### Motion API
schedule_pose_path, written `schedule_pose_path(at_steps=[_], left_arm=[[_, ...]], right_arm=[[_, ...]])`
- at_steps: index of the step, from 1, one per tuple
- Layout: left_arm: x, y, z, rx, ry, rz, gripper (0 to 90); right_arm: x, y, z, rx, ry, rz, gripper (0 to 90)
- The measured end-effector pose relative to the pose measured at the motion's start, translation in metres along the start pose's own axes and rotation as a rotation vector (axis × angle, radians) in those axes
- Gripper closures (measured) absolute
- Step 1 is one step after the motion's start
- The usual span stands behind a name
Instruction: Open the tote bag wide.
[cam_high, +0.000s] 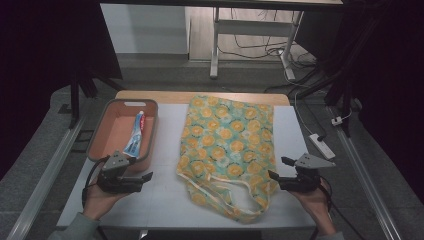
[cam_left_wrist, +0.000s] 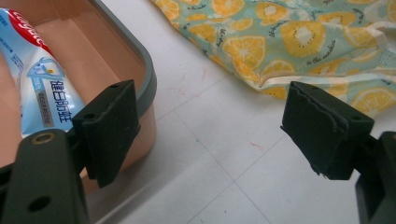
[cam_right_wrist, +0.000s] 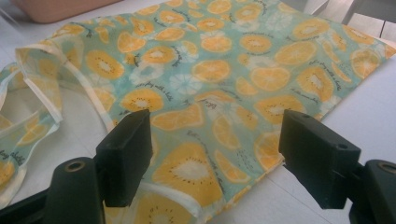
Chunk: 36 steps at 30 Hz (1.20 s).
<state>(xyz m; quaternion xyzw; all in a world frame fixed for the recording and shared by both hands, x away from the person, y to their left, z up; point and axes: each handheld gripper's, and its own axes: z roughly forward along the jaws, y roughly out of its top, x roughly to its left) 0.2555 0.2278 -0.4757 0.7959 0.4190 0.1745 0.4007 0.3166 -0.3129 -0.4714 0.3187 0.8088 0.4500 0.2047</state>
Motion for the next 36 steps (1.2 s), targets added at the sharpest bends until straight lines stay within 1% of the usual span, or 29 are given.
schedule_pose_path(at_steps=[3, 8, 12, 15, 17, 24, 25, 28, 29, 30, 33, 36], left_arm=[[0.001, -0.001, 0.000, -0.003, 0.002, -0.007, 19.3], [0.001, -0.001, 0.001, -0.004, 0.001, -0.003, 19.4], [0.002, -0.001, 0.000, -0.014, -0.005, -0.014, 19.7], [0.001, -0.002, -0.001, -0.012, -0.004, -0.022, 19.9], [0.001, -0.002, -0.001, -0.012, -0.003, -0.017, 19.9], [0.000, 0.001, 0.000, -0.018, -0.007, -0.007, 19.9], [0.000, 0.001, 0.000, -0.014, -0.007, -0.006, 19.9], [0.000, 0.001, 0.002, -0.007, -0.007, -0.002, 19.9], [-0.001, 0.002, 0.002, -0.008, -0.007, 0.000, 19.9], [-0.002, 0.002, 0.001, -0.010, -0.008, 0.000, 19.9], [-0.006, 0.006, -0.001, -0.022, -0.009, 0.007, 20.1], [-0.013, 0.012, 0.000, -0.024, -0.018, 0.031, 20.1]], right_arm=[[0.000, 0.001, 0.001, -0.007, -0.003, -0.001, 25.6], [0.004, 0.002, 0.001, -0.005, 0.003, -0.009, 25.9], [0.004, 0.002, 0.001, -0.004, 0.002, -0.008, 26.3], [0.005, 0.000, 0.003, 0.001, 0.002, -0.007, 26.9], [0.006, 0.000, 0.006, 0.010, -0.003, -0.018, 27.0], [0.007, 0.002, 0.005, -0.008, -0.003, -0.019, 27.7], [0.007, 0.002, 0.004, -0.008, -0.011, -0.028, 27.9], [0.006, 0.001, 0.004, -0.009, -0.004, -0.017, 28.0], [0.006, 0.001, 0.004, -0.009, -0.004, -0.017, 28.0], [0.005, 0.001, 0.004, -0.018, 0.003, -0.005, 28.1], [0.007, 0.003, 0.004, -0.018, 0.002, -0.014, 28.1], [0.010, 0.005, 0.004, -0.032, 0.017, -0.019, 28.4]])
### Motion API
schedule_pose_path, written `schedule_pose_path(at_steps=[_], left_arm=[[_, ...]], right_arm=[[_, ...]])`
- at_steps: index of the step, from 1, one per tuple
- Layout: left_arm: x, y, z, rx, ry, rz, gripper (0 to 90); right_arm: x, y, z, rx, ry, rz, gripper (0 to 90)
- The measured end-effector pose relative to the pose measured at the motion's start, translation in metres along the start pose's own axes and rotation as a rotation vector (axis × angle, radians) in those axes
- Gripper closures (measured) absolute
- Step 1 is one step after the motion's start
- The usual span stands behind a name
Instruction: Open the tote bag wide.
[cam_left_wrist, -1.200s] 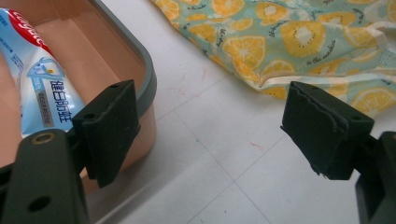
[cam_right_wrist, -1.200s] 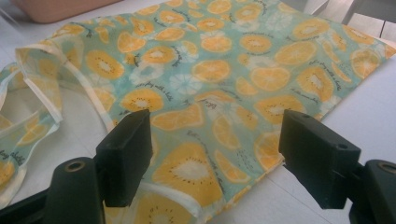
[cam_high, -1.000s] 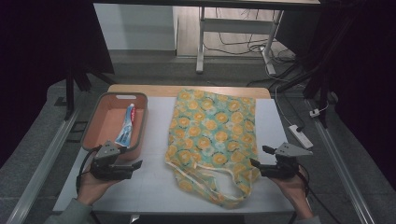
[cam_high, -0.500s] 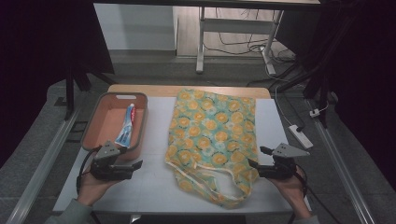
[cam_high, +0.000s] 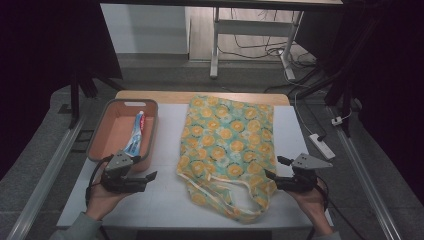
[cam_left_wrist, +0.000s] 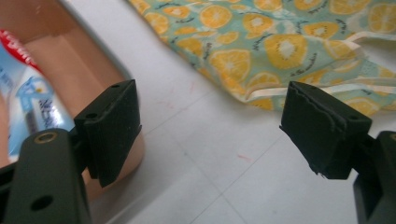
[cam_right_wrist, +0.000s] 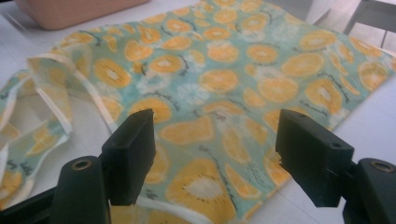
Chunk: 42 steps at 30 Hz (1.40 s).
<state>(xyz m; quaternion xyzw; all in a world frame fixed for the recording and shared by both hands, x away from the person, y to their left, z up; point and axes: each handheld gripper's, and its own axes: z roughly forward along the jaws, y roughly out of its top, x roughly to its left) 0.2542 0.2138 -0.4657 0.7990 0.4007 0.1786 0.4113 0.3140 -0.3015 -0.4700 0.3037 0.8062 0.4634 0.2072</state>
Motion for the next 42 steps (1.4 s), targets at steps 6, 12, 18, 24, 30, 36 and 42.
schedule_pose_path(at_steps=[6, 12, 18, 24, 30, 36, 42], left_arm=[[-0.007, 0.013, 0.005, 0.001, -0.028, 0.023, 20.0], [-0.014, 0.031, 0.016, 0.013, -0.056, 0.066, 20.1], [-0.022, 0.046, 0.032, 0.033, -0.088, 0.111, 20.5], [-0.034, 0.058, 0.052, 0.065, -0.112, 0.161, 21.0], [-0.051, 0.066, 0.072, 0.107, -0.145, 0.220, 21.7], [-0.067, 0.070, 0.092, 0.153, -0.192, 0.267, 22.4], [-0.082, 0.070, 0.110, 0.208, -0.228, 0.313, 23.2]], right_arm=[[0.005, 0.000, 0.003, 0.014, 0.007, -0.021, 28.4], [0.007, -0.001, 0.007, 0.021, 0.024, -0.026, 28.5], [0.009, -0.002, 0.009, 0.027, 0.026, -0.028, 28.7], [0.009, -0.004, 0.011, 0.035, 0.030, -0.024, 28.7], [0.010, -0.006, 0.011, 0.038, 0.028, -0.023, 28.7], [0.010, -0.006, 0.012, 0.039, 0.033, -0.025, 28.7], [0.010, -0.007, 0.012, 0.040, 0.033, -0.018, 28.7]])
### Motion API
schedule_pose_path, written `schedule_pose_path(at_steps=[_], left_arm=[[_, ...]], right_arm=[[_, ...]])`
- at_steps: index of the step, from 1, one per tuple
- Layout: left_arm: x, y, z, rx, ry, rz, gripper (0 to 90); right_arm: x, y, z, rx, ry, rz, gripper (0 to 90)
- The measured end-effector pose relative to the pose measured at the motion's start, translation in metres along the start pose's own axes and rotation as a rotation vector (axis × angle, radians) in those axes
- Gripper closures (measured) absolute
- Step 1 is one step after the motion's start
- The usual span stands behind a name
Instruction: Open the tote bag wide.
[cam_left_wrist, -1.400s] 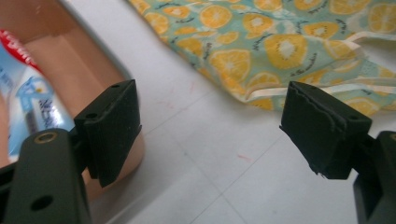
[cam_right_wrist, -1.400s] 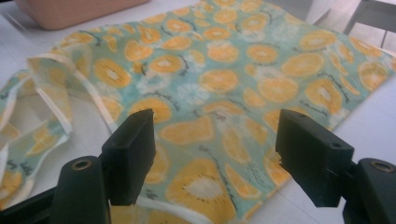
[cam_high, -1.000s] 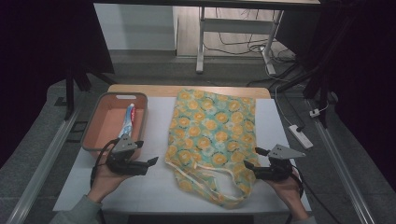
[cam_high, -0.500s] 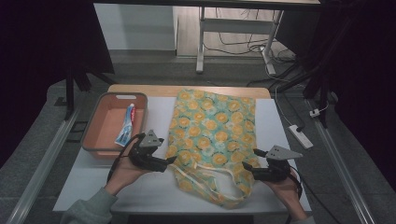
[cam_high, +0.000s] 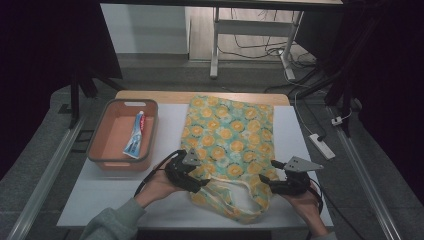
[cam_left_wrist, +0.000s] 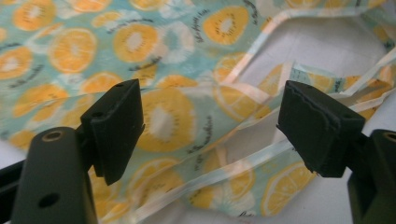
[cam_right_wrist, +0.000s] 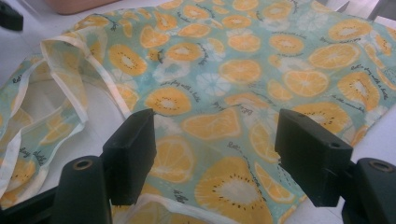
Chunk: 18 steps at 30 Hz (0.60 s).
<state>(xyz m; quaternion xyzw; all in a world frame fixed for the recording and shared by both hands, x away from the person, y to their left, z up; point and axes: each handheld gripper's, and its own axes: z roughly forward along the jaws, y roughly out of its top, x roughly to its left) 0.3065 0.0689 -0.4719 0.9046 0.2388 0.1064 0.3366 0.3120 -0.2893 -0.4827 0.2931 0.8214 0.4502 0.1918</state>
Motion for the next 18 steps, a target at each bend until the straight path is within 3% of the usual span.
schedule_pose_path(at_steps=[8, 11, 12, 13, 18], left_arm=[[-0.008, 0.003, 0.024, 0.061, -0.012, 0.049, 29.1], [-0.009, 0.002, 0.033, 0.079, -0.008, 0.067, 45.4], [-0.009, 0.002, 0.035, 0.086, -0.009, 0.066, 53.7], [-0.008, 0.001, 0.038, 0.094, -0.010, 0.064, 53.7], [-0.005, -0.003, 0.046, 0.118, -0.033, 0.049, 82.6]], right_arm=[[0.000, 0.000, 0.000, -0.005, 0.003, 0.000, 28.7], [0.001, 0.000, 0.000, -0.001, 0.004, -0.001, 28.7], [0.001, 0.000, 0.000, -0.001, 0.005, -0.001, 28.7], [0.001, 0.000, 0.000, -0.001, 0.005, -0.001, 28.7], [0.001, -0.001, 0.000, -0.001, 0.003, 0.000, 28.9]])
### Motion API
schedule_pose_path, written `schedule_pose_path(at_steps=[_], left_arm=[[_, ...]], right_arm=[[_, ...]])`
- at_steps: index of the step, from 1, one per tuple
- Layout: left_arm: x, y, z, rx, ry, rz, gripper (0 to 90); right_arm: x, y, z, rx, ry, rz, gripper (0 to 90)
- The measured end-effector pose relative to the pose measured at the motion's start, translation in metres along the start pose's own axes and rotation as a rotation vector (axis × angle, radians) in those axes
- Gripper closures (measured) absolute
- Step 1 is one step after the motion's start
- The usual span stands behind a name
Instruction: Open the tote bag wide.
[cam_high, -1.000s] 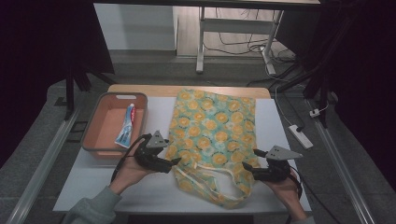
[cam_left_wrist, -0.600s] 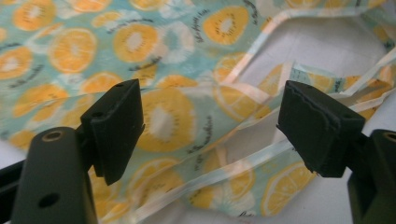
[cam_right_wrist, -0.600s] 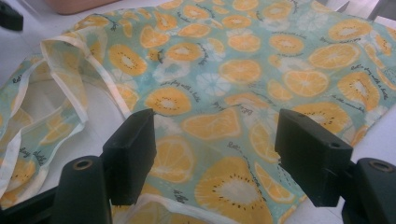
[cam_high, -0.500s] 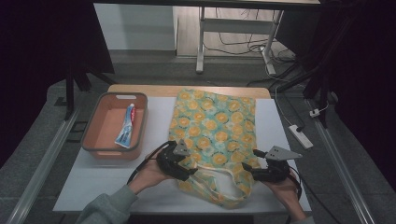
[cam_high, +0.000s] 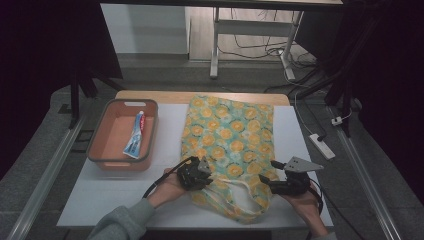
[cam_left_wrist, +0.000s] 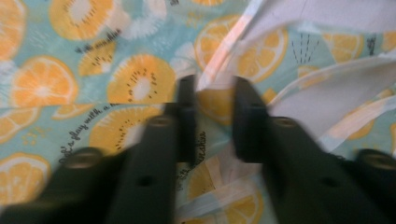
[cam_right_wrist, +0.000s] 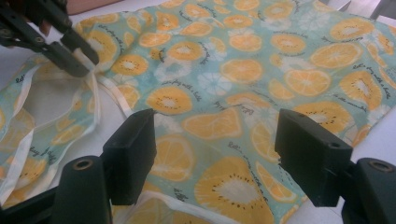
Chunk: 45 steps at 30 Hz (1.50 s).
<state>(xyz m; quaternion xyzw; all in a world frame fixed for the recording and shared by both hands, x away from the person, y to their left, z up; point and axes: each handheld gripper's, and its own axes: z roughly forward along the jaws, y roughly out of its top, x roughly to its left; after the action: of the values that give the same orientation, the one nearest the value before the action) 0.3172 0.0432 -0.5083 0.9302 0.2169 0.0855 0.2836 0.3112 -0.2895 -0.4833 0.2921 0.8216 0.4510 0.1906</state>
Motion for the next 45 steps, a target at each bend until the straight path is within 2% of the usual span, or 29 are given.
schedule_pose_path(at_steps=[2, 5, 10, 14, 17, 19, 21, 22, 24, 29, 30, 31, 34, 35, 36, 39, 40, 41, 42, 44, 45], left_arm=[[0.000, -0.001, -0.002, -0.002, -0.005, -0.001, 87.2], [0.000, -0.001, -0.014, -0.031, -0.025, -0.006, 88.5], [0.002, -0.003, -0.045, -0.127, -0.066, -0.031, 88.7], [0.006, -0.005, -0.066, -0.191, -0.085, -0.051, 88.7], [0.009, -0.007, -0.080, -0.227, -0.076, -0.067, 88.8], [0.012, -0.008, -0.088, -0.257, -0.079, -0.084, 88.7], [0.014, -0.009, -0.096, -0.282, -0.072, -0.091, 88.7], [0.016, -0.010, -0.100, -0.290, -0.068, -0.096, 88.7], [0.019, -0.012, -0.106, -0.314, -0.069, -0.110, 88.7], [0.025, -0.016, -0.116, -0.343, -0.055, -0.131, 88.7], [0.026, -0.016, -0.118, -0.345, -0.055, -0.135, 88.8], [0.027, -0.017, -0.119, -0.350, -0.054, -0.138, 88.8], [0.029, -0.018, -0.122, -0.360, -0.051, -0.144, 88.7], [0.029, -0.018, -0.122, -0.361, -0.053, -0.146, 88.7], [0.030, -0.018, -0.122, -0.362, -0.053, -0.148, 88.7], [0.032, -0.018, -0.121, -0.359, -0.057, -0.155, 88.7], [0.032, -0.018, -0.121, -0.357, -0.057, -0.157, 88.7], [0.032, -0.018, -0.120, -0.352, -0.057, -0.157, 88.7], [0.032, -0.018, -0.120, -0.351, -0.057, -0.156, 88.7], [0.032, -0.018, -0.118, -0.345, -0.062, -0.152, 88.7], [0.032, -0.018, -0.118, -0.345, -0.062, -0.152, 88.7]], right_arm=[[0.000, 0.000, -0.001, 0.003, 0.000, 0.000, 28.9], [0.000, 0.000, -0.002, 0.000, -0.002, 0.001, 28.9], [0.004, 0.004, -0.007, -0.015, -0.004, -0.011, 28.9], [0.010, 0.008, -0.010, -0.026, 0.014, -0.021, 29.0], [0.019, 0.014, -0.010, -0.026, 0.045, -0.036, 28.9], [0.032, 0.022, -0.011, -0.022, 0.089, -0.077, 28.9], [0.035, 0.024, -0.012, -0.021, 0.099, -0.091, 28.9], [0.041, 0.028, -0.014, -0.014, 0.122, -0.104, 28.8], [0.042, 0.029, -0.015, -0.008, 0.131, -0.105, 28.7], [0.054, 0.030, -0.013, 0.061, 0.159, -0.153, 26.8], [0.057, 0.028, -0.007, 0.098, 0.169, -0.169, 25.9], [0.057, 0.028, -0.007, 0.098, 0.169, -0.169, 25.9], [0.060, 0.023, 0.004, 0.146, 0.168, -0.190, 24.6], [0.063, 0.022, 0.013, 0.174, 0.174, -0.202, 23.5], [0.063, 0.022, 0.013, 0.174, 0.174, -0.202, 23.5], [0.067, 0.020, 0.036, 0.230, 0.190, -0.224, 23.5], [0.067, 0.020, 0.036, 0.230, 0.190, -0.224, 23.5], [0.067, 0.017, 0.048, 0.270, 0.187, -0.239, 27.0], [0.065, 0.015, 0.054, 0.287, 0.188, -0.234, 30.1], [0.061, 0.011, 0.064, 0.320, 0.184, -0.219, 39.2], [0.061, 0.011, 0.064, 0.320, 0.184, -0.219, 39.2]])
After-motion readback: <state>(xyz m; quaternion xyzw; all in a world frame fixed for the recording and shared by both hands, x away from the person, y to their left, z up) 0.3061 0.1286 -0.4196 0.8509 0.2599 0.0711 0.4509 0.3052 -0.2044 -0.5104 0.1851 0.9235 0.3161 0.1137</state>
